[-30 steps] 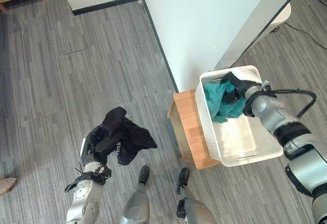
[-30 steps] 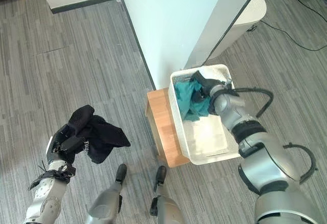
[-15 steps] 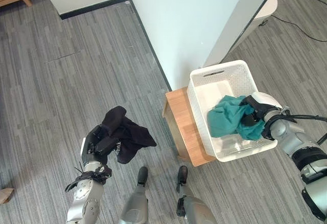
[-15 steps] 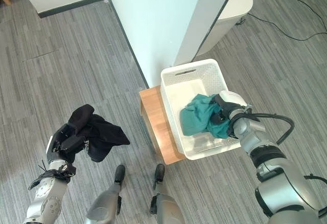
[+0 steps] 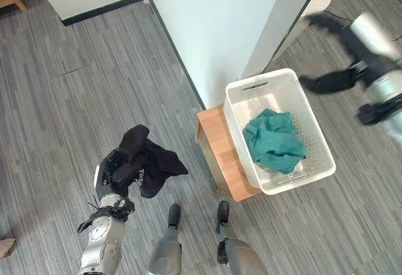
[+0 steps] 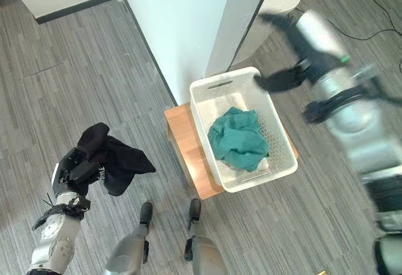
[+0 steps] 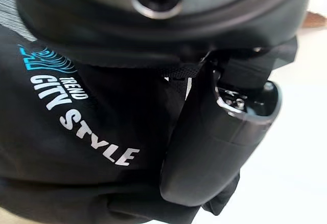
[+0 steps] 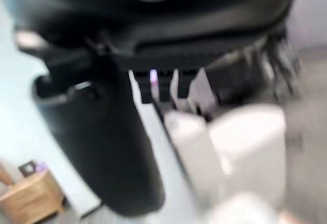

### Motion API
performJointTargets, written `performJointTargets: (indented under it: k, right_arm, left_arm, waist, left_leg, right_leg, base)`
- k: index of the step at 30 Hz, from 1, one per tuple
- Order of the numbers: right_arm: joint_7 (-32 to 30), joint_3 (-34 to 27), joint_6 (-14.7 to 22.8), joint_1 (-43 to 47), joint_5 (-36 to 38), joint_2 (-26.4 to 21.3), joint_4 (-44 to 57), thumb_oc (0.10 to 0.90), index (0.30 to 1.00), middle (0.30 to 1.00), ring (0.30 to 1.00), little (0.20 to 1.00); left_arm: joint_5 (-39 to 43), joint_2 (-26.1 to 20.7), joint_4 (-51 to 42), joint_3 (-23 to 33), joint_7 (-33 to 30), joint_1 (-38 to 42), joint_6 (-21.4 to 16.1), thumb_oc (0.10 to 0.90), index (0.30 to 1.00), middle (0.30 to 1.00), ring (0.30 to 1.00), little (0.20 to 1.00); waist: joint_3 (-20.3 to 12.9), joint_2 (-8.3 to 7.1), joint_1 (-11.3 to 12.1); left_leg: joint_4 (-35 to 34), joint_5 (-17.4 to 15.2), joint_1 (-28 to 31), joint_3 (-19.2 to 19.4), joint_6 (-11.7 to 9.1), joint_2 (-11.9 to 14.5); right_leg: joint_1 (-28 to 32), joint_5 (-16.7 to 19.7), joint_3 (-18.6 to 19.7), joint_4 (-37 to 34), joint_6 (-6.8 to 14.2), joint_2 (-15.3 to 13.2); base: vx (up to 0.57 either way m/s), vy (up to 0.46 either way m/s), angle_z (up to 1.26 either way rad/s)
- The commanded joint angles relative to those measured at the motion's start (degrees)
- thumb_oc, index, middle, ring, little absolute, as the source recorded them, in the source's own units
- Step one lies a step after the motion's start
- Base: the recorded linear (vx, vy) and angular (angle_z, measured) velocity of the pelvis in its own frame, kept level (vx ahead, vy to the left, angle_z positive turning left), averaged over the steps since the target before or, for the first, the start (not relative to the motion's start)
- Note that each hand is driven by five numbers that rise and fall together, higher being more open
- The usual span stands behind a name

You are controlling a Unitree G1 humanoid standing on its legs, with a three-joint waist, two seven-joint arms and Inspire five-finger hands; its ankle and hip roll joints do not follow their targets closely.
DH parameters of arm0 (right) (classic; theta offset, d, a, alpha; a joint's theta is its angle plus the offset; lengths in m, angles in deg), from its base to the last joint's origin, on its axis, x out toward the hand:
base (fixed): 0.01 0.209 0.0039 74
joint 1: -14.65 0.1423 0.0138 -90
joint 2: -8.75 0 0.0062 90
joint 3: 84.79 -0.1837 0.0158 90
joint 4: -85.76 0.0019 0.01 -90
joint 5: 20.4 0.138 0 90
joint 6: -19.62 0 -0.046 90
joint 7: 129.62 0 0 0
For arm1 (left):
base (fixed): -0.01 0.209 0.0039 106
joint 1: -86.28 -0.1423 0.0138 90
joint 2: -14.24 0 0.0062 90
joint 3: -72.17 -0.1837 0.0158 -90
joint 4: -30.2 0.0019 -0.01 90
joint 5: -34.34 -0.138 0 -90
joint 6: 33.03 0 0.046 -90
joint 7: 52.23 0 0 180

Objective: Pick up bed clothes into laundry basket.

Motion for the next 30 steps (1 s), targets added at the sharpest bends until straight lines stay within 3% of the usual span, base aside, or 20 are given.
performJointTargets:
  k: [1, 2, 3, 7, 8, 9, 10, 12, 14, 17, 18, 19, 22, 23, 25, 28, 29, 30]
  right_arm:
    - [-3.4, 2.3, 2.6, 6.2, 2.5, -0.4, -1.7, 0.800, 0.900, 0.900, 0.900, 0.900]
    - [-3.4, 2.3, 2.6, 6.2, 2.5, -0.4, -1.7, 0.800, 0.900, 0.900, 0.900, 0.900]
    - [-5.8, -6.5, 5.0, 2.8, 7.4, -11.5, -3.1, 0.800, 0.900, 0.900, 0.900, 0.900]
    - [-7.4, -22.0, 6.2, -11.5, 6.7, -13.0, -2.3, 0.800, 0.900, 0.900, 0.900, 0.900]
    - [-7.4, -25.4, 6.2, -15.0, 6.6, -12.6, -1.6, 0.800, 0.900, 0.900, 0.900, 0.900]
    - [-8.9, -31.4, 6.6, -20.5, 6.1, -10.4, -1.6, 0.800, 0.900, 0.900, 0.900, 0.900]
    - [-9.6, -37.5, 6.7, -26.9, 5.4, -7.7, -0.6, 0.800, 0.900, 0.900, 0.900, 0.900]
    - [-9.8, -45.2, 6.6, -34.4, 4.7, -4.9, 1.7, 0.800, 0.900, 0.900, 0.900, 0.900]
    - [-10.9, -50.1, 6.5, -40.6, 2.9, 2.2, 4.8, 0.800, 0.900, 0.900, 0.900, 0.900]
    - [-10.5, -47.8, 5.5, -40.0, 0.2, 5.5, 6.2, 0.800, 0.900, 0.900, 0.900, 0.900]
    - [-10.6, -46.6, 4.9, -39.9, -1.3, 6.5, 5.9, 0.800, 0.900, 0.900, 0.900, 0.900]
    - [-10.6, -43.7, 3.9, -38.1, -3.2, 8.0, 4.4, 0.800, 0.900, 0.900, 0.900, 0.900]
    - [-10.9, -41.3, 3.9, -36.1, -2.7, 8.6, 2.4, 0.800, 0.900, 0.900, 0.900, 0.900]
    - [-11.0, -39.5, 3.5, -35.6, -2.6, 10.2, 0.5, 0.800, 0.900, 0.900, 0.900, 0.900]
    - [-11.1, -39.4, 2.8, -37.0, -2.3, 12.0, -1.5, 0.800, 0.900, 0.900, 0.900, 0.900]
    - [-11.1, -40.9, 2.9, -39.3, -2.1, 12.8, -2.6, 0.800, 0.900, 0.900, 0.900, 0.900]
    - [-10.9, -41.9, 3.0, -40.3, -1.8, 12.4, -3.5, 0.800, 0.900, 0.900, 0.900, 0.900]
    - [-10.9, -43.0, 3.2, -41.6, -0.3, 10.9, -5.3, 0.800, 0.900, 0.900, 0.900, 0.900]
  left_arm:
    - [-1.8, -4.1, -7.9, 0.6, 0.9, 1.4, -7.3, 0.400, 0.300, 0.300, 0.300, 0.300]
    - [-1.8, -4.1, -7.9, 0.6, 0.9, 1.4, -7.3, 0.400, 0.300, 0.300, 0.300, 0.300]
    - [-3.0, -5.1, -7.9, 3.5, 1.3, 1.5, -7.7, 0.400, 0.300, 0.300, 0.300, 0.300]
    - [-4.9, -5.2, -7.4, 5.3, 1.1, 1.2, -7.5, 0.400, 0.300, 0.300, 0.300, 0.300]
    - [-5.0, -5.5, -7.4, 5.0, 1.1, 1.3, -7.5, 0.400, 0.300, 0.300, 0.300, 0.300]
    - [-5.4, -4.7, -7.3, 6.2, 1.1, 1.1, -7.4, 0.400, 0.300, 0.300, 0.300, 0.300]
    - [-5.6, -4.6, -7.3, 6.6, 1.1, 1.1, -7.2, 0.400, 0.300, 0.300, 0.300, 0.300]
    - [-5.7, -5.2, -7.1, 5.9, 1.3, 1.7, -7.2, 0.400, 0.300, 0.300, 0.300, 0.300]
    - [-7.1, -6.4, -6.6, 6.1, 0.2, 2.8, -7.4, 0.400, 0.300, 0.300, 0.300, 0.300]
    - [-8.1, -9.3, -7.1, 8.5, -0.8, 3.8, -8.1, 0.400, 0.300, 0.300, 0.300, 0.300]
    - [-9.0, -11.3, -8.6, 10.5, -1.4, 4.4, -8.7, 0.400, 0.300, 0.300, 0.300, 0.300]
    - [-10.9, -15.8, -12.1, 15.5, -4.0, 5.8, -10.7, 0.400, 0.300, 0.300, 0.300, 0.300]
    - [-12.1, -16.9, -13.2, 17.4, -5.5, 5.9, -11.5, 0.400, 0.300, 0.300, 0.300, 0.300]
    - [-15.2, -18.7, -17.1, 21.4, -9.1, 6.5, -13.2, 0.400, 0.300, 0.300, 0.300, 0.300]
    - [-19.7, -21.1, -18.7, 27.8, -13.8, 5.4, -14.3, 0.400, 0.300, 0.300, 0.300, 0.300]
    - [-22.1, -23.3, -18.3, 30.6, -15.3, 4.9, -14.3, 0.400, 0.300, 0.300, 0.300, 0.300]
    - [-23.0, -25.5, -18.7, 31.5, -16.0, 5.8, -14.5, 0.400, 0.300, 0.300, 0.300, 0.300]
    - [-23.9, -31.5, -18.7, 31.7, -15.5, 7.6, -14.2, 0.400, 0.300, 0.300, 0.300, 0.300]
  waist:
    - [-5.3, -3.20, -0.6]
    - [-5.3, -3.20, -0.6]
    - [-7.8, -4.37, -4.6]
    - [-10.1, -5.41, -8.2]
    - [-10.1, -5.65, -7.6]
    - [-11.0, -5.32, -10.3]
    - [-11.4, -5.16, -11.4]
    - [-11.6, -5.11, -10.9]
    - [-11.5, -3.08, -11.0]
    - [-10.1, -1.54, -9.7]
    - [-9.7, -0.66, -9.0]
    - [-10.9, 0.87, -7.3]
    - [-11.6, 0.84, -6.7]
    - [-12.9, 0.98, -4.8]
    - [-15.2, 0.06, -3.3]
    - [-15.9, 0.15, -3.4]
    - [-15.9, 0.42, -3.4]
    - [-16.3, 1.01, -3.8]
  left_leg:
    - [-0.6, -0.4, -2.4, 0.6, -0.9, -0.8]
    - [-0.6, -0.4, -2.4, 0.6, -0.9, -0.8]
    - [-0.6, -1.5, -1.1, 2.5, -0.8, -0.5]
    - [-0.6, -2.6, 0.2, 5.2, -0.5, -0.1]
    - [-0.6, -2.6, 0.2, 5.3, -0.4, -0.1]
    - [-0.6, -3.0, 0.6, 6.3, -0.4, -0.2]
    - [-0.6, -3.2, 0.8, 6.8, -0.4, -0.1]
    - [-0.6, -3.3, 0.9, 6.9, -0.3, -0.2]
    - [-0.6, -3.7, 1.9, 8.3, 0.4, -0.3]
    - [-0.6, -3.3, 2.6, 10.6, 0.5, 1.0]
    - [-0.6, -2.8, 2.9, 11.9, 0.5, 2.0]
    - [-0.6, -2.4, 3.9, 14.7, 0.4, 3.0]
    - [-0.6, -1.8, 3.9, 15.8, 0.3, 3.2]
    - [-0.6, -1.6, 4.5, 17.4, 0.0, 3.5]
    - [-0.5, -1.1, 4.9, 19.1, -0.8, 3.8]
    - [-0.4, 0.8, 5.1, 19.3, -1.8, 4.7]
    - [-0.2, 2.2, 5.0, 19.2, -2.6, 5.8]
    - [0.1, 3.6, 4.6, 18.5, -3.8, 7.1]
  right_leg:
    - [4.9, -8.8, -0.1, 1.9, 4.8, -3.3]
    - [4.9, -8.8, -0.1, 1.9, 4.8, -3.3]
    - [5.1, -8.6, 0.9, 2.2, 5.3, -3.4]
    - [4.8, -7.4, 3.3, 2.0, 6.1, -3.3]
    - [4.7, -7.3, 3.4, 1.9, 6.1, -3.3]
    - [4.6, -7.0, 4.2, 1.9, 6.3, -3.4]
    - [4.5, -6.8, 4.6, 1.9, 6.6, -3.5]
    - [4.4, -6.8, 4.6, 1.9, 6.7, -3.6]
    - [3.4, -6.8, 4.8, 5.0, 7.3, -3.7]
    - [2.0, -8.9, 1.7, 11.9, 7.7, -3.4]
    - [2.2, -10.3, -2.3, 15.0, 7.5, -4.3]
    - [4.5, -12.9, -8.9, 19.1, 6.7, -6.9]
    - [5.2, -12.6, -10.1, 18.9, 6.5, -7.6]
    - [7.3, -12.5, -12.9, 19.3, 6.9, -9.4]
    - [11.4, -13.8, -13.2, 12.3, 7.5, -9.1]
    - [13.4, -14.0, -11.8, 8.5, 6.7, -7.0]
    - [14.0, -14.4, -11.5, 7.8, 6.2, -5.9]
    - [15.6, -15.5, -11.2, 6.1, 5.4, -4.4]
  base:
    - [0.00, 0.000, -0.05]
    - [0.02, 0.065, -0.02]
    - [0.02, 0.080, 0.07]
    - [0.00, 0.074, -0.35]
    - [-0.01, 0.063, -0.47]
    - [-0.01, 0.067, -0.42]
    - [-0.01, 0.067, -0.36]
    - [0.00, 0.052, -0.21]
    - [-0.06, 0.074, -0.34]
    - [-0.12, -0.010, -0.54]
    - [-0.23, -0.073, -1.28]
    - [-0.19, -0.064, -1.20]
    - [-0.08, -0.100, -0.77]
    - [-0.08, -0.232, -0.35]
    - [-0.09, -0.318, -0.45]
    - [-0.04, -0.202, -0.50]
    - [-0.09, -0.386, -0.26]
    - [-0.13, -0.360, -0.14]
